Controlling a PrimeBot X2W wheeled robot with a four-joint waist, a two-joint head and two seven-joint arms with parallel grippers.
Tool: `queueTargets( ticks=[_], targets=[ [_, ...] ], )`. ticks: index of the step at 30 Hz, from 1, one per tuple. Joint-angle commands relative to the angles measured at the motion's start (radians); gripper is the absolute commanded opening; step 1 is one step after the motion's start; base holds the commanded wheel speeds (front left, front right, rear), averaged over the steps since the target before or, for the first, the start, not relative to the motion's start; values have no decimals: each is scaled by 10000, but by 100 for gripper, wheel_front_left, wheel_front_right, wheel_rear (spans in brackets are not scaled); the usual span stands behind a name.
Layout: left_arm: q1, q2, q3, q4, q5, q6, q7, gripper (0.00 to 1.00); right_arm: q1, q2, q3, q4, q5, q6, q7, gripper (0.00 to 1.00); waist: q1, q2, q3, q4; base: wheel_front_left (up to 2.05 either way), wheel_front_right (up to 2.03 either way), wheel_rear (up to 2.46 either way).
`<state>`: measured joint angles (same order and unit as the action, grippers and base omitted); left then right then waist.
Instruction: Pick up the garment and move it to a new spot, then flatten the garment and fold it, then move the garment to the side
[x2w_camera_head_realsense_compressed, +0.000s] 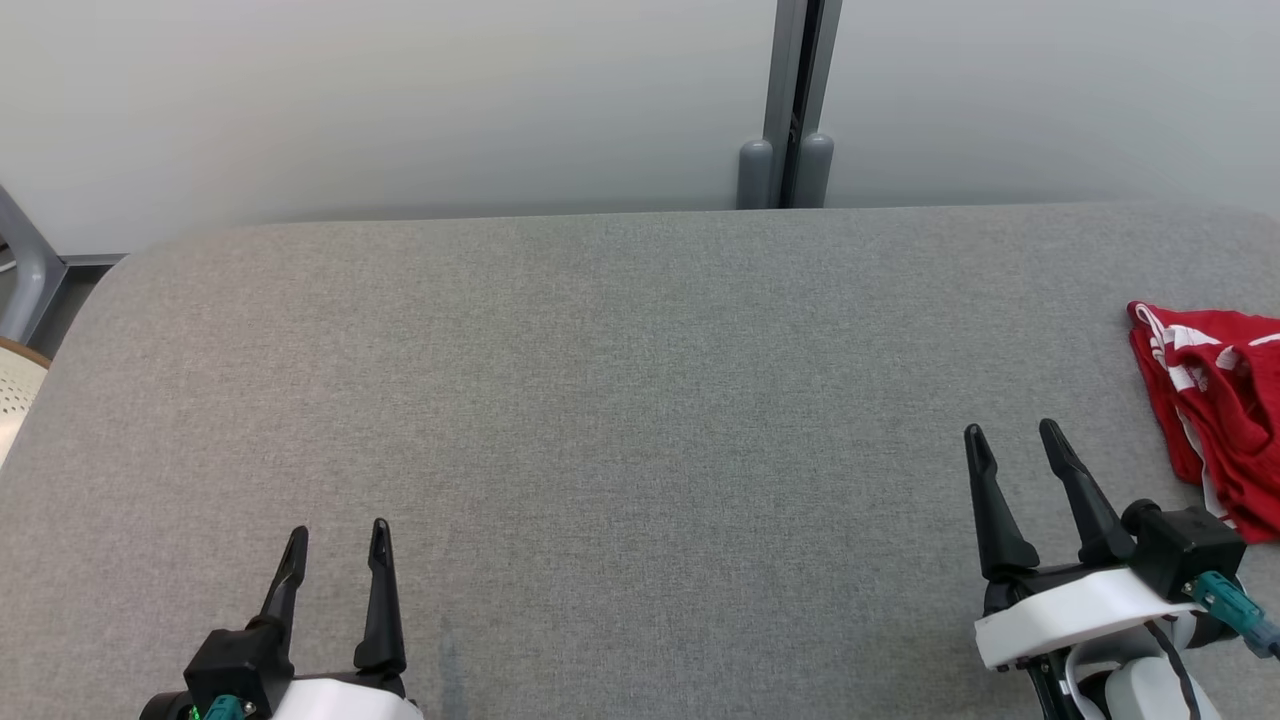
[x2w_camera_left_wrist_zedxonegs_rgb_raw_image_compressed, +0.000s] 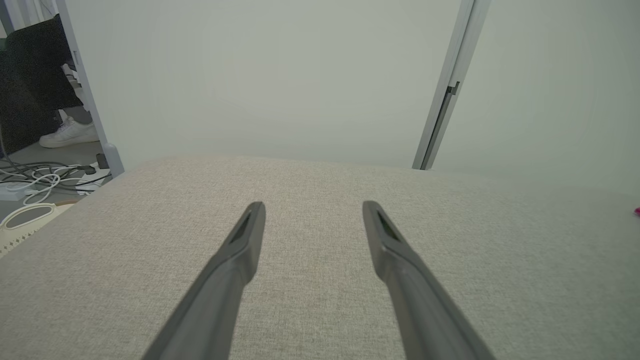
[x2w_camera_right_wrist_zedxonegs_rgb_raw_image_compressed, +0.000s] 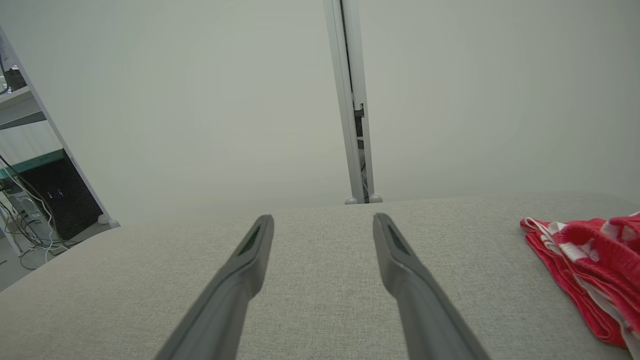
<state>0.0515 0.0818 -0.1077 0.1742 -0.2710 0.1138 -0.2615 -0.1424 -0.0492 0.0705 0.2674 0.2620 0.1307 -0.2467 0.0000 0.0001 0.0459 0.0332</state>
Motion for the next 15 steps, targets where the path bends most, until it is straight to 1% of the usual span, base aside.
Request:
queueTargets(
  ticks=[1,14,15],
  targets=[
    [20,19,14,11,109,-40,-47,100,82,-41,-11,-6,23,1,-59,100,0,-1,-17,13,0,0,0],
    [148,-13,-23,85,142,-85,-47,100,196,-40,21,120,-49,1,-126,100,0,-1,-166,27,0,0,0],
    [77,-36,-44,100,98,-73,4,0,105,2,44,123,-10,0,-44,0,0,-1,-167,28,0,0,0]
  ],
)
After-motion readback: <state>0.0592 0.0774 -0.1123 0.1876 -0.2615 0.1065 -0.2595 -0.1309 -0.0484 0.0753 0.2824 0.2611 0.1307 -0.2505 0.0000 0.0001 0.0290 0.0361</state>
